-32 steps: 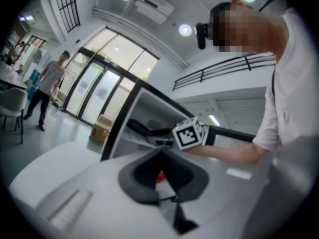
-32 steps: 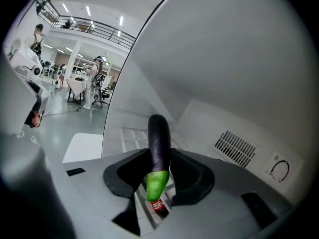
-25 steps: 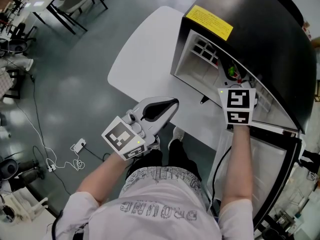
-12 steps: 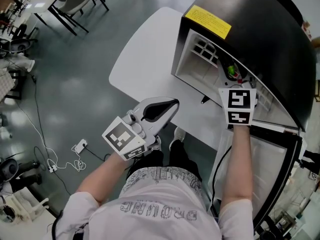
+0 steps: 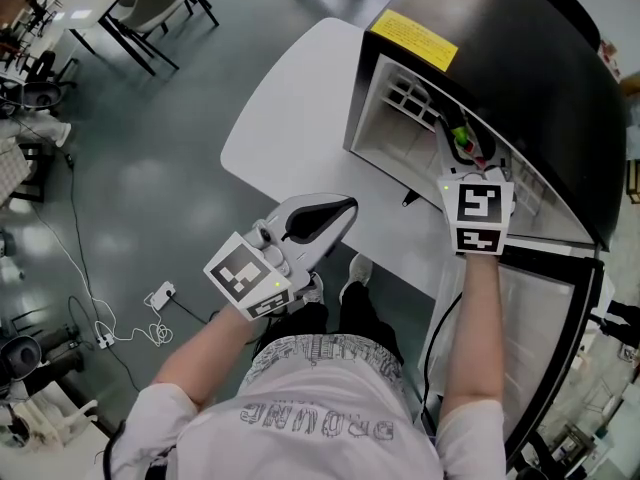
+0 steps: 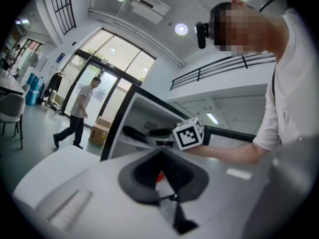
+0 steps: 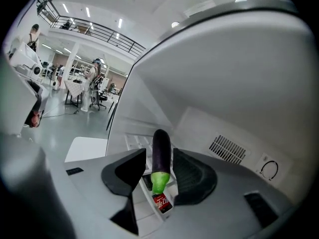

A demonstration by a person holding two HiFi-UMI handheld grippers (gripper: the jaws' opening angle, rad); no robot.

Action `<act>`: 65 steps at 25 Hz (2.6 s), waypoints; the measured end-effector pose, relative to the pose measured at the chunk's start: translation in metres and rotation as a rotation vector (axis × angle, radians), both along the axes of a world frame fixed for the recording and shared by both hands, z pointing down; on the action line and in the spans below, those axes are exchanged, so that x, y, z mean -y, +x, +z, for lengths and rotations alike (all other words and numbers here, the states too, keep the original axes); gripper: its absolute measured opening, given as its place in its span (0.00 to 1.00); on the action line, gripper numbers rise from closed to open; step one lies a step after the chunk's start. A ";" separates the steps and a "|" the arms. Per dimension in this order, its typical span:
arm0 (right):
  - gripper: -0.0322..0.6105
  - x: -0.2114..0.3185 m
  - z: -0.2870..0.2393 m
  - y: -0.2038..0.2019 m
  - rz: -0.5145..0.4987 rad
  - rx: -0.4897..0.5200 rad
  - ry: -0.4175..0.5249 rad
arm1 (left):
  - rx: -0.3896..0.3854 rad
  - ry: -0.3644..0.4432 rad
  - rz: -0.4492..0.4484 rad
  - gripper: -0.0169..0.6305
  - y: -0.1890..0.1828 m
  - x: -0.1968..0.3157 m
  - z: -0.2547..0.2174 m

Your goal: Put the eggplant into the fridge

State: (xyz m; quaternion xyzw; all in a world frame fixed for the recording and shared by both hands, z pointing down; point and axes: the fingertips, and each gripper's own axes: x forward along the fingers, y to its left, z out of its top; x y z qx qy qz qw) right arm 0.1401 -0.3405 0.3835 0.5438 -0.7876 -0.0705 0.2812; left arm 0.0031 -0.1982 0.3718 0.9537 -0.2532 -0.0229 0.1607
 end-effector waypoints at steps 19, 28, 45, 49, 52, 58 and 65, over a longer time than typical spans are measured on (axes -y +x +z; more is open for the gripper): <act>0.25 -0.060 -0.037 -0.009 0.029 0.107 0.075 | 0.011 0.073 0.021 0.04 -0.011 -0.027 -0.031; 0.22 -0.100 -0.066 -0.026 -0.008 0.152 0.132 | 0.017 0.113 0.028 0.04 -0.013 -0.040 -0.048; 0.09 -0.171 -0.087 -0.038 -0.062 0.236 0.187 | 0.026 0.146 0.035 0.04 -0.009 -0.059 -0.063; 0.08 -0.184 -0.091 -0.042 -0.077 0.248 0.186 | 0.029 0.151 0.035 0.04 -0.009 -0.061 -0.066; 0.07 -0.192 -0.091 -0.047 -0.085 0.269 0.182 | 0.032 0.154 0.037 0.04 -0.009 -0.063 -0.067; 0.06 -0.204 -0.084 -0.053 -0.098 0.299 0.157 | 0.037 0.156 0.040 0.04 -0.009 -0.062 -0.069; 0.06 -0.208 -0.079 -0.053 -0.097 0.320 0.138 | 0.040 0.153 0.044 0.04 -0.007 -0.060 -0.067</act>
